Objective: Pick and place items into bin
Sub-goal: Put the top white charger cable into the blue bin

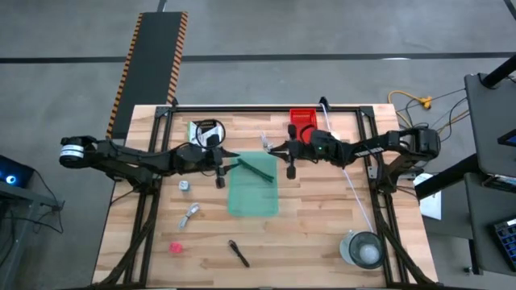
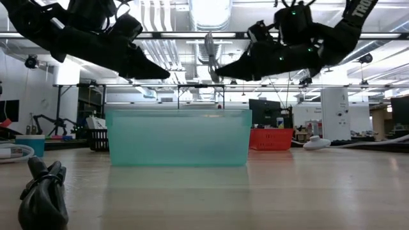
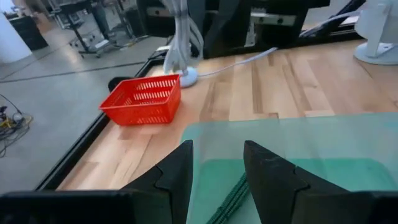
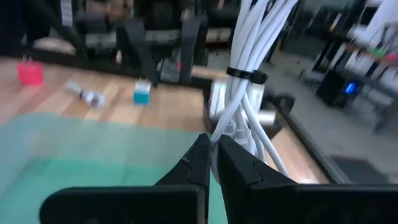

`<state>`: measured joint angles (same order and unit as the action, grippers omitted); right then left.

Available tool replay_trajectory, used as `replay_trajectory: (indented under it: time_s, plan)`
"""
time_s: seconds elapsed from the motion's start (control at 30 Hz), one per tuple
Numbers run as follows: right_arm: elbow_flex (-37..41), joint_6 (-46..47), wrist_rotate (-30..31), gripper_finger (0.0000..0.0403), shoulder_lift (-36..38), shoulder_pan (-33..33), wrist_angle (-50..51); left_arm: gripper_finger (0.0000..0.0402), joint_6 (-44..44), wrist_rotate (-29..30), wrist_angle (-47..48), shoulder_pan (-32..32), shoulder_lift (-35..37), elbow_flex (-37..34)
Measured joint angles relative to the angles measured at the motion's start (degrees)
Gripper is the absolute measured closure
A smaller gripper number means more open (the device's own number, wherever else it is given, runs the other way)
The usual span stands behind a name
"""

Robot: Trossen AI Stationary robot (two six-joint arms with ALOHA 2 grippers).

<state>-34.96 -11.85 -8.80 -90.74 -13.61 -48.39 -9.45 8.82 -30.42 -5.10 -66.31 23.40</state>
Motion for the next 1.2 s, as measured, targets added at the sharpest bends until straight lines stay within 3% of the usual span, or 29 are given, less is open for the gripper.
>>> replay_trajectory:
  time_s: [0.13, 0.27, 0.47, 0.6, 0.97, 1.2]
  plan:
    - [2.1, 1.5, -0.1, 0.0394, -1.4, 0.2, -6.5, 0.0275, -0.2, 0.0, -3.5, 0.0, -1.3, 0.0]
    - [2.7, 1.3, -0.2, 0.0394, -3.5, 0.6, -6.7, 0.0275, -0.6, 0.0, -7.5, 0.0, -3.5, 0.0]
    - [1.8, 1.0, -0.2, 0.0394, -5.0, 0.6, -7.5, 0.0275, -8.8, -0.5, -17.1, 0.0, -9.8, 0.0]
    - [1.7, 0.5, -0.2, 0.0394, -5.3, 0.6, -7.3, 0.0274, -7.1, -2.4, -25.2, 0.0, -13.2, 0.0]
    - [1.7, -3.5, -2.0, 0.0394, -5.3, 1.3, -6.7, 0.0188, -5.9, -4.3, -39.3, -0.1, -18.5, 0.1]
    - [1.7, -8.6, -5.4, 0.0394, -5.3, 2.4, -4.9, 0.0171, -5.5, -5.1, -40.3, -0.1, -22.1, 2.5]
